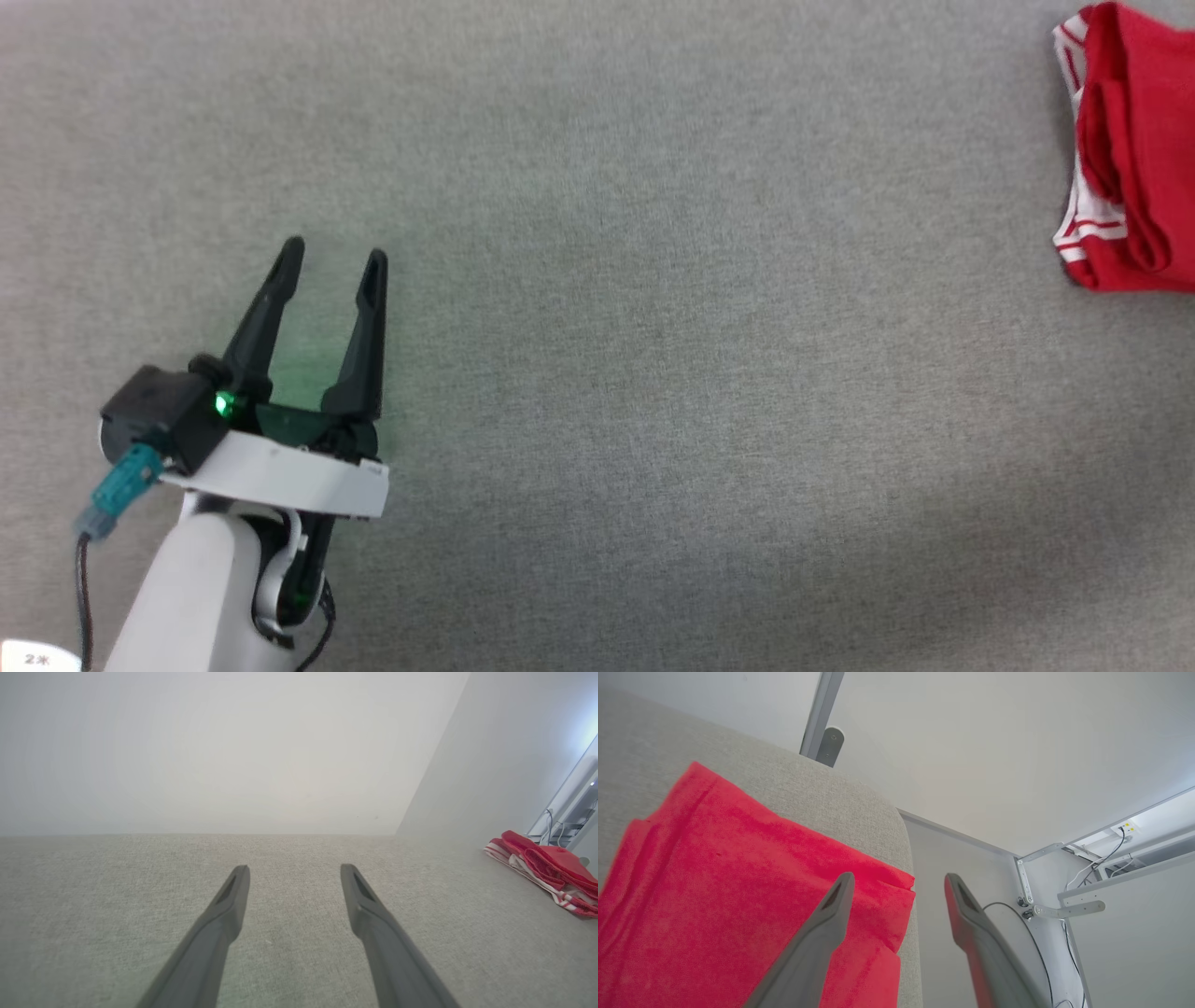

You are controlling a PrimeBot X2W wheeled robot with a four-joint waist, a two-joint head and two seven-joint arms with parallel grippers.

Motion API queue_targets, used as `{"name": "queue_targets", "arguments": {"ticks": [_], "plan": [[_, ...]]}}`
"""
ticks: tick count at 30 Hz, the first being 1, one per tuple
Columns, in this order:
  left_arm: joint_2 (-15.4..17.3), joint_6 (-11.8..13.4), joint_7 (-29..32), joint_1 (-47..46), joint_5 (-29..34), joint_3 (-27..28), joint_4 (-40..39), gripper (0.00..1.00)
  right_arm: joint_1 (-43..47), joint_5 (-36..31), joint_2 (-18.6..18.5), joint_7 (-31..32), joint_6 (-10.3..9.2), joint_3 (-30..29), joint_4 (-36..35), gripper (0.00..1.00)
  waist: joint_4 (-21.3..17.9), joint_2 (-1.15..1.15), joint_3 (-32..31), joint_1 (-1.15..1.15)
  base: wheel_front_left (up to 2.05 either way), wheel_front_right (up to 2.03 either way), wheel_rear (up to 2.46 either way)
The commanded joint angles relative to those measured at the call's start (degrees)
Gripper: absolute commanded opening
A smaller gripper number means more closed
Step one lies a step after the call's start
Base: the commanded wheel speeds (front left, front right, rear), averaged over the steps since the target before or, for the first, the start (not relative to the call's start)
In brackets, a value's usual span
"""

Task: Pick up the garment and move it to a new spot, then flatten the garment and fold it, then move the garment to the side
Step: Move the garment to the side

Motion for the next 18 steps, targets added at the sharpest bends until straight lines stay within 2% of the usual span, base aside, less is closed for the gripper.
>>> {"name": "queue_targets", "arguments": {"ticks": [1, 12, 18], "plan": [[-0.15, -0.12, 0.08, 0.94, -0.11, 0.30, 0.12, 1.00, 1.29, 0.79, 0.35, -0.71, -0.08, 0.46, -0.25, 1.00, 0.55, 0.00, -2.69, 0.00, 0.00, 0.00, 0.00], [-2.12, -0.12, 0.07, 7.25, 0.53, 3.45, 0.31, 1.00, 7.02, 3.79, 2.93, -8.20, -0.08, 2.22, -4.11, 1.00, 2.74, 0.00, -11.35, 0.00, 0.00, 0.00, 0.00], [-2.57, -0.12, 0.08, 10.49, 0.66, 5.20, 0.39, 1.00, 11.48, 4.37, 5.13, -11.54, -0.08, 0.85, -5.34, 1.00, 4.12, 0.00, -15.45, 0.00, 0.00, 0.00, 0.00]]}}
